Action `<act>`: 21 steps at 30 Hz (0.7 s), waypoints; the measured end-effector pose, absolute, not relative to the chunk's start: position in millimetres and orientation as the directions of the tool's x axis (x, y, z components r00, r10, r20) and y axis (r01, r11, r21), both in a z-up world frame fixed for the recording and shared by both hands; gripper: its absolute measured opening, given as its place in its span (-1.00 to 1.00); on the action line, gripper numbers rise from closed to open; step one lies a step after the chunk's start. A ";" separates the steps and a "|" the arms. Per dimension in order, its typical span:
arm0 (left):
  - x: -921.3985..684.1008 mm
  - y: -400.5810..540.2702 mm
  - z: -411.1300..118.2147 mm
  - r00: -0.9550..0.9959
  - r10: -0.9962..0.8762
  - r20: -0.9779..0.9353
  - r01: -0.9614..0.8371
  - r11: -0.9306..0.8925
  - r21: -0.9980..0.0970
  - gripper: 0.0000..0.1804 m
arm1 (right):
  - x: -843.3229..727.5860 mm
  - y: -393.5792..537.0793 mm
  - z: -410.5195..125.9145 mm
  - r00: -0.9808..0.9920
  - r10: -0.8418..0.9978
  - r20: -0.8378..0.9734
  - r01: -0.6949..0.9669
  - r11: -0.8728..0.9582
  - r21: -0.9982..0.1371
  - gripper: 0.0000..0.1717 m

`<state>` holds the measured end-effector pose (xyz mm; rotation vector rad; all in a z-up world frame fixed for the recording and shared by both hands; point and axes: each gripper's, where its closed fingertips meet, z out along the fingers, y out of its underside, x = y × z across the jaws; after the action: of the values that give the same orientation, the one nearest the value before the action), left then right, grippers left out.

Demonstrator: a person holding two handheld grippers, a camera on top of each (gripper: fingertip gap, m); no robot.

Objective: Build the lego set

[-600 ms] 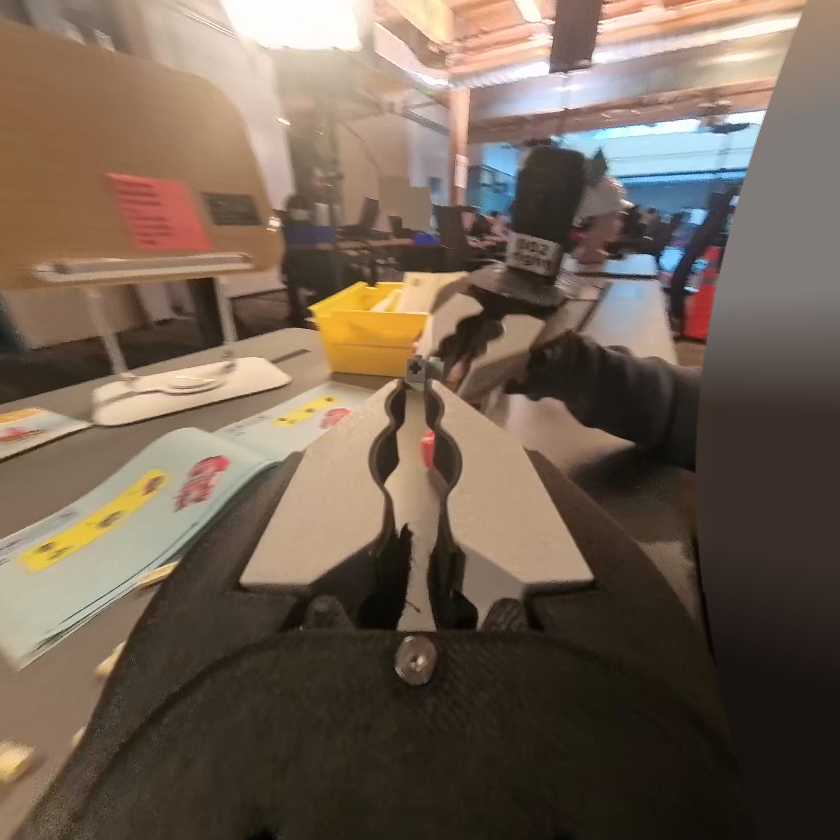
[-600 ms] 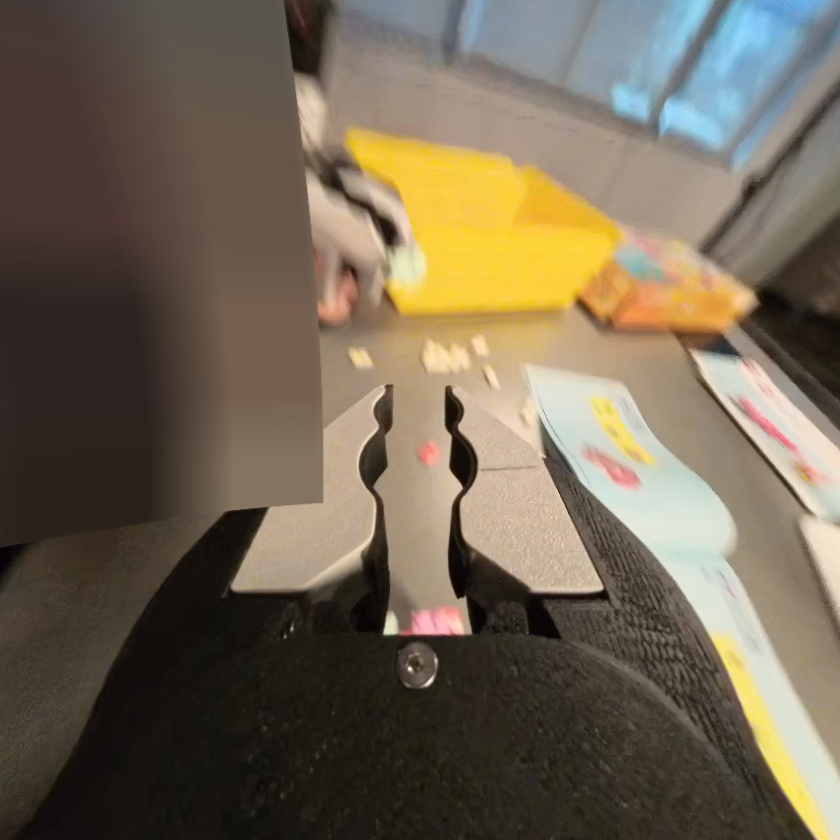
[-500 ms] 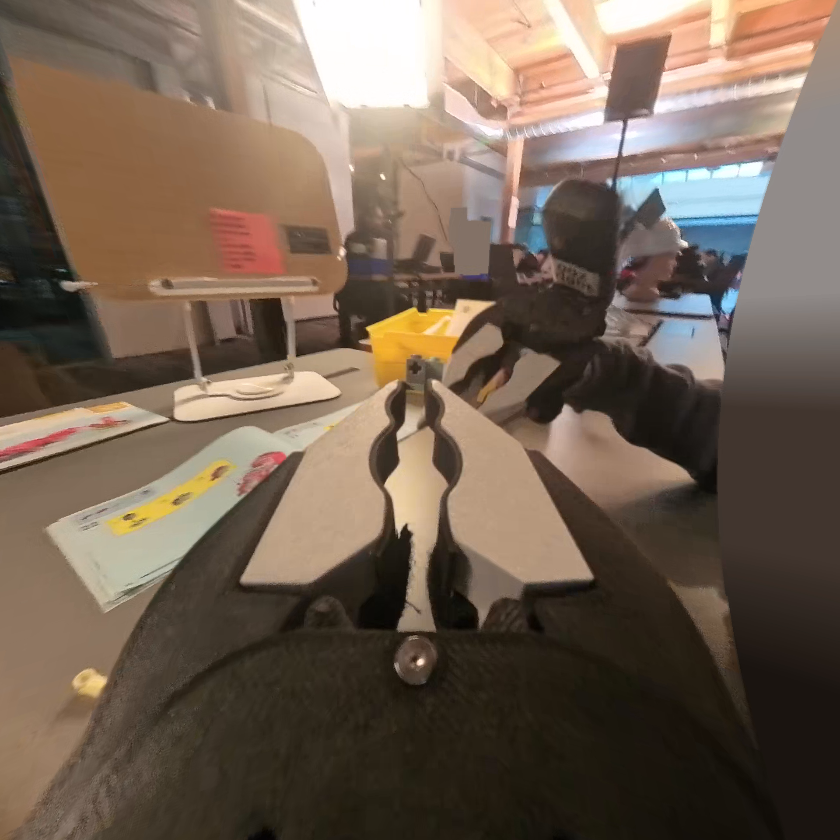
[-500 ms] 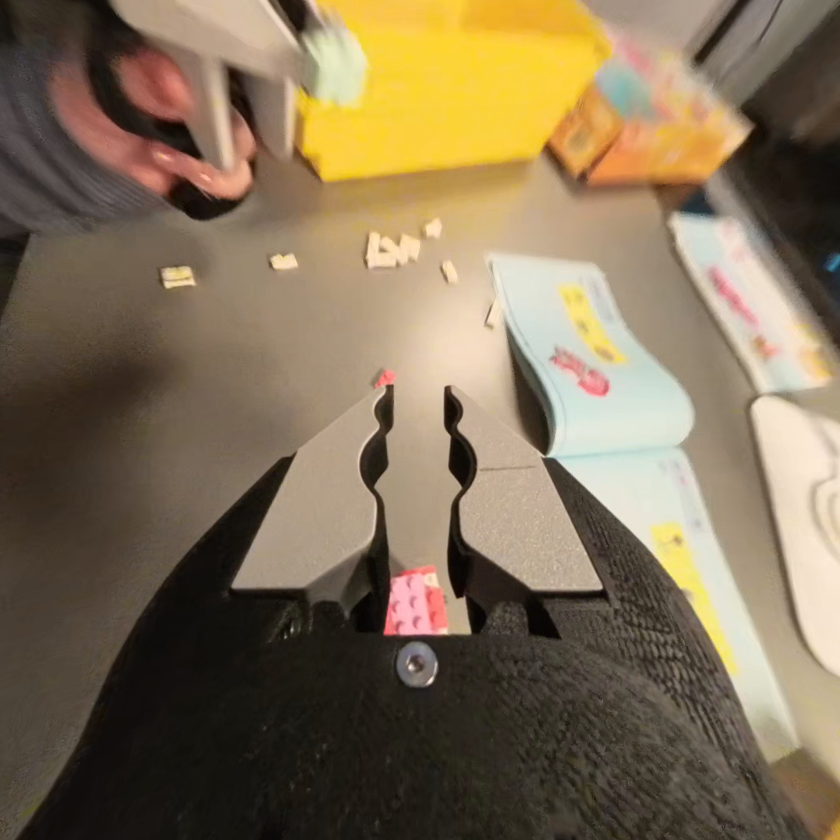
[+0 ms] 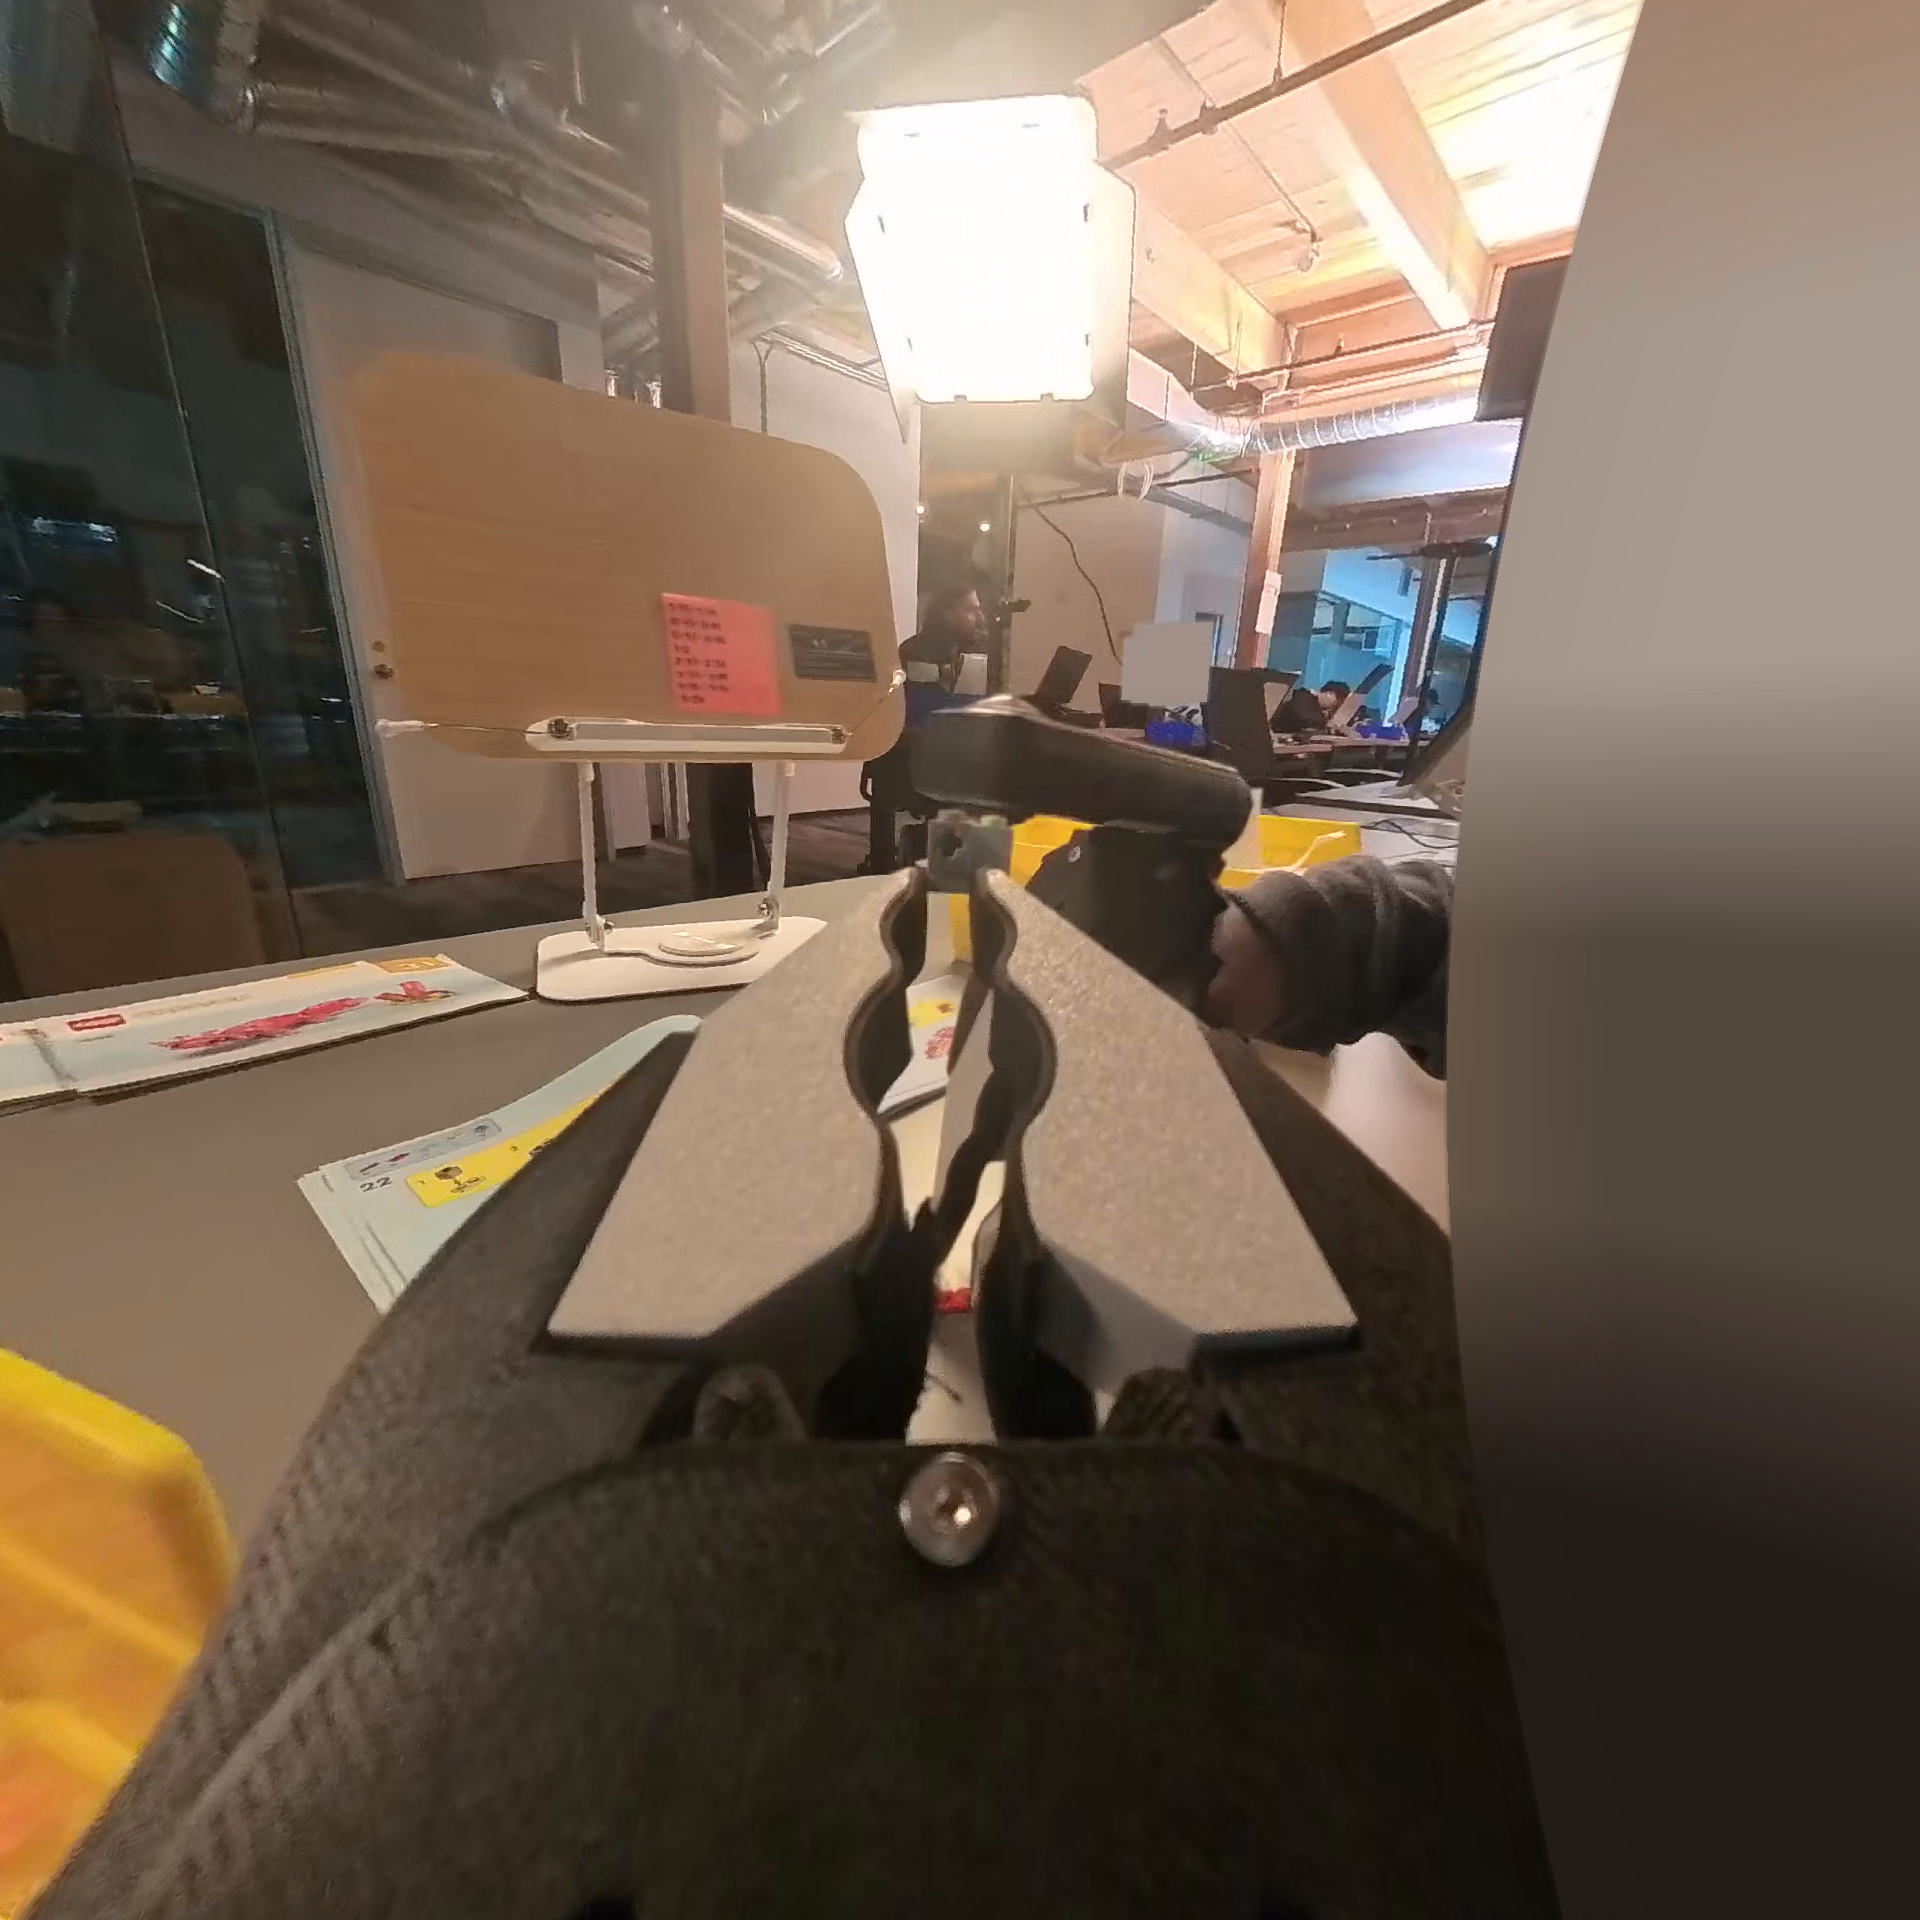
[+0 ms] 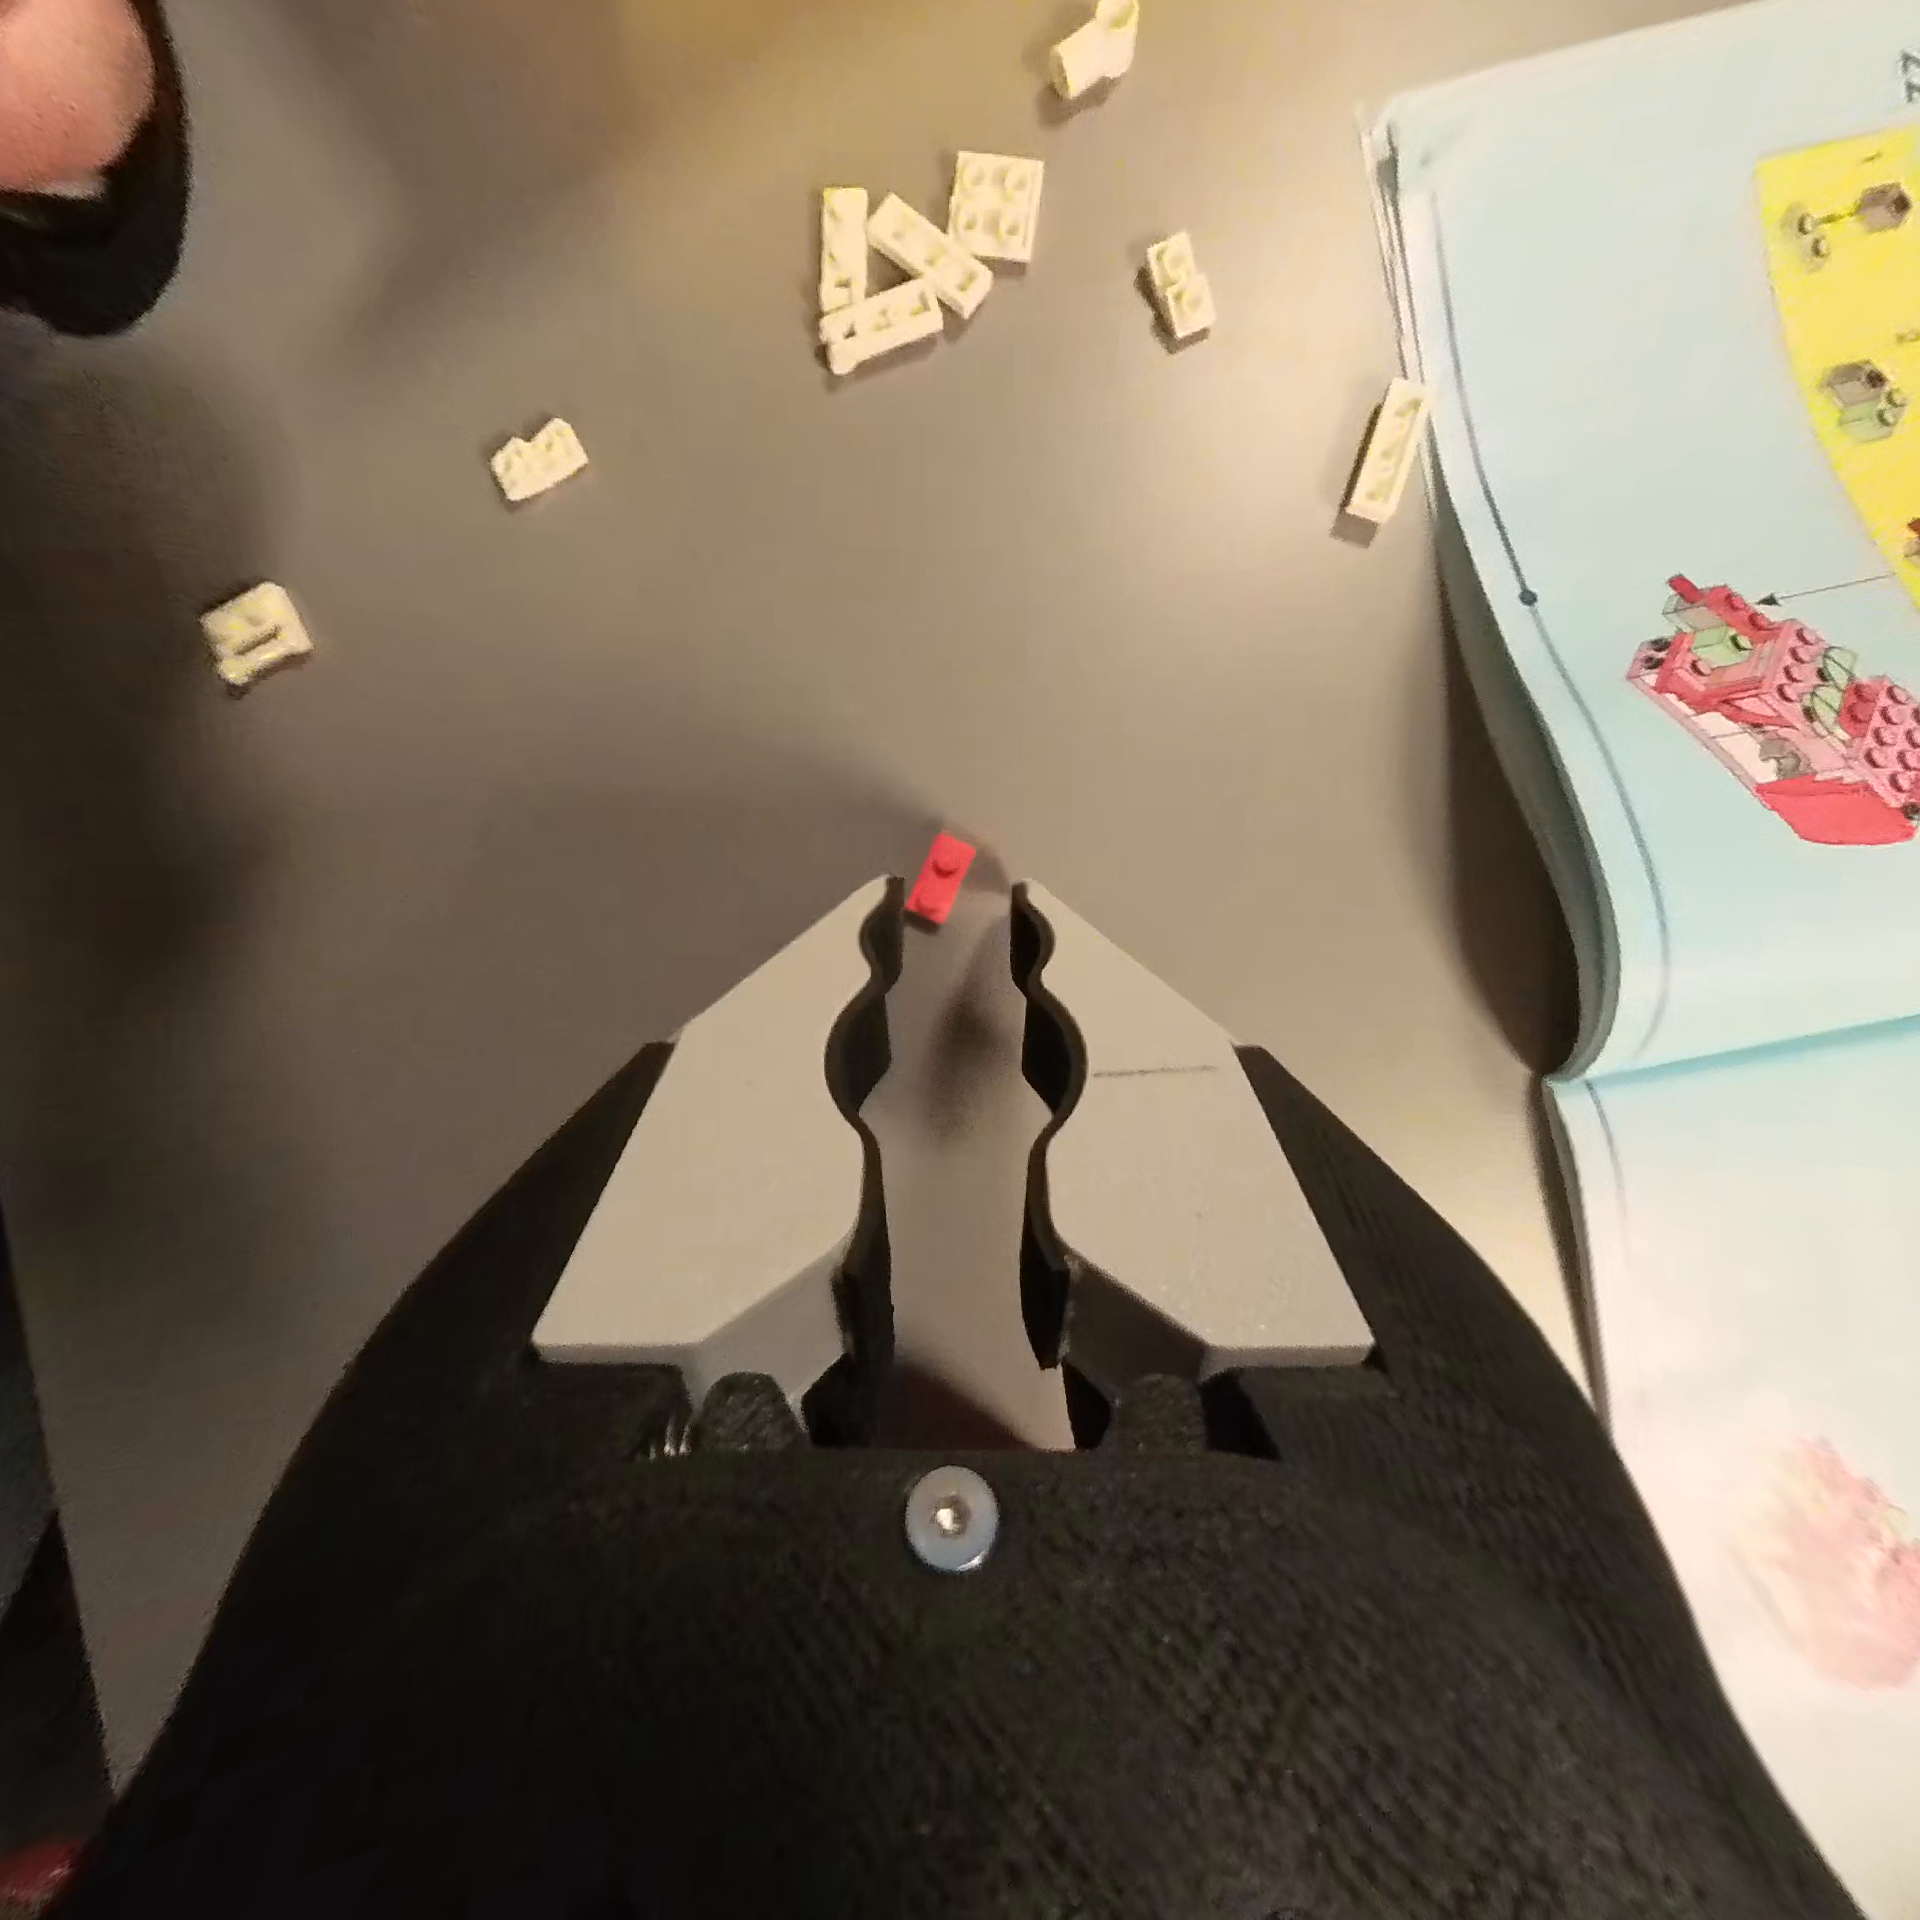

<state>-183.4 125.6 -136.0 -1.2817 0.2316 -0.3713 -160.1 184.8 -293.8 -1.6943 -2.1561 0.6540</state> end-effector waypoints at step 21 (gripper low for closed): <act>-160.0 121.9 -133.8 0.813 -0.572 0.111 0.259 0.184 -0.948 -0.92 | -160.5 159.1 -160.4 -0.579 0.776 0.251 0.472 0.570 -0.673 -0.95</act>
<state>-160.0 121.9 -133.8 -1.2578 0.2955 -0.5974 -160.5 159.1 -160.4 -0.9961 -2.2707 0.7538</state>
